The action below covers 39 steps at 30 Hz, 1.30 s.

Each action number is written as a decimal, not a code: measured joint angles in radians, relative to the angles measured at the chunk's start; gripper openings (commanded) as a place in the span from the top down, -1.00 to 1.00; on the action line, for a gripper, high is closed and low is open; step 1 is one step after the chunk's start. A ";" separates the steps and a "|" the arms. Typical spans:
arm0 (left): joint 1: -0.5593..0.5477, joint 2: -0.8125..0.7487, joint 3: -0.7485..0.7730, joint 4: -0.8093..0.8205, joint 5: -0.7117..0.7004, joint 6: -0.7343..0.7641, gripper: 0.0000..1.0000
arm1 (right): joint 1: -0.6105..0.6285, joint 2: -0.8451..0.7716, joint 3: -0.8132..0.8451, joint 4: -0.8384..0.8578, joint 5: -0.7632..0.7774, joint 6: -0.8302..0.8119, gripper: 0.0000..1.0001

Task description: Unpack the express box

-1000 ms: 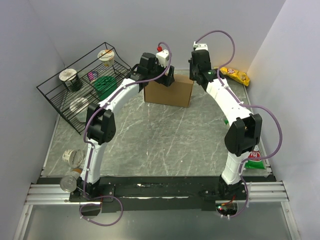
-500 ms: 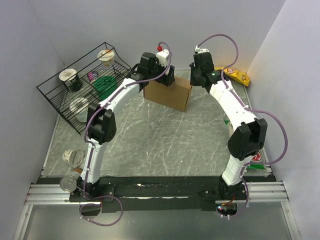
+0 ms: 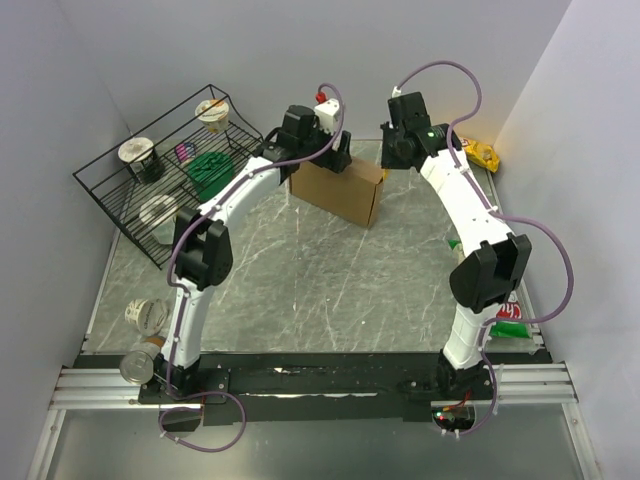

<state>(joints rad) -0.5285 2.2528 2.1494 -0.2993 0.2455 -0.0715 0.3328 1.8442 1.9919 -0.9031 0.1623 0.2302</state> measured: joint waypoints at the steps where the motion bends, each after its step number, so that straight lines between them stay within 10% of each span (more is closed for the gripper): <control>1: 0.002 -0.007 -0.002 -0.010 0.000 -0.002 -0.78 | -0.005 0.008 0.013 -0.003 0.001 -0.007 1.00; 25: 0.022 -0.094 -0.117 -0.024 0.060 -0.019 -0.80 | -0.060 0.051 0.285 0.082 -0.064 -0.191 1.00; 39: 0.059 -0.079 -0.121 0.014 0.159 -0.015 -0.80 | -0.108 -0.510 -1.153 0.864 -0.018 -0.846 1.00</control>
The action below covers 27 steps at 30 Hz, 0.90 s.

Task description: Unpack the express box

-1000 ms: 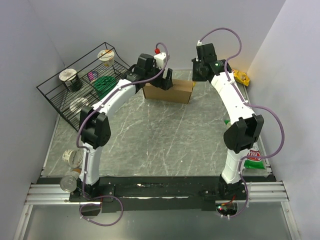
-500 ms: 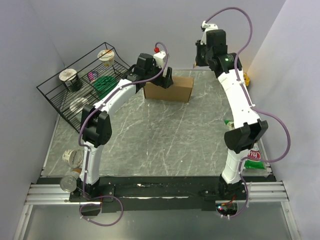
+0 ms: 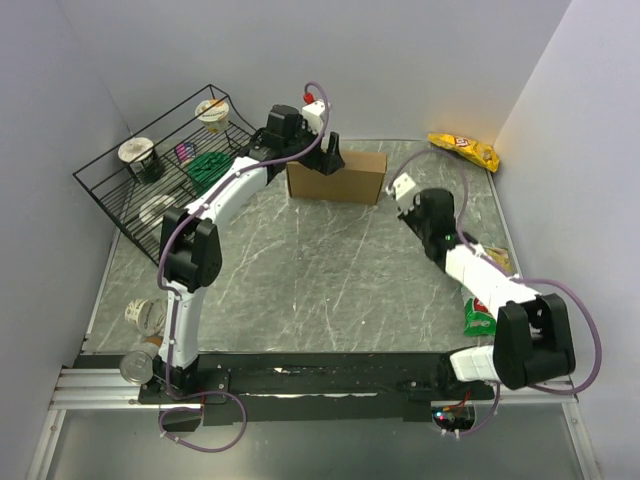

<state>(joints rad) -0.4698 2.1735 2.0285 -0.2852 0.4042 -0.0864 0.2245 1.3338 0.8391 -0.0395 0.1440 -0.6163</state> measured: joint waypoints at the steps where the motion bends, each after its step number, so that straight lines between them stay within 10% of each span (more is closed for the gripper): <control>1: 0.002 -0.002 -0.006 0.008 0.013 0.001 -0.80 | 0.005 -0.019 -0.050 0.050 -0.007 -0.046 1.00; 7: 0.010 -0.011 -0.037 0.037 0.050 0.015 -0.80 | 0.074 -0.167 -0.291 0.378 -0.108 -0.315 0.96; 13: 0.013 -0.018 -0.053 0.045 0.070 0.023 -0.80 | 0.126 -0.188 -0.496 0.491 -0.222 -0.499 0.36; 16: 0.016 -0.019 -0.055 0.049 0.079 0.024 -0.80 | 0.127 -0.183 -0.507 0.436 -0.250 -0.525 0.06; 20: 0.020 -0.019 -0.054 0.048 0.097 0.024 -0.81 | 0.127 -0.183 -0.421 0.289 -0.287 -0.506 -0.84; 27: 0.035 -0.016 -0.035 0.010 0.164 0.023 -0.83 | 0.118 -0.160 -0.046 -0.092 -0.423 -0.370 -1.00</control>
<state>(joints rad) -0.4351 2.1571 1.9934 -0.2752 0.5682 -0.0635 0.3428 1.1736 0.7929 -0.1318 -0.2794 -0.9863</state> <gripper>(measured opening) 0.907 0.996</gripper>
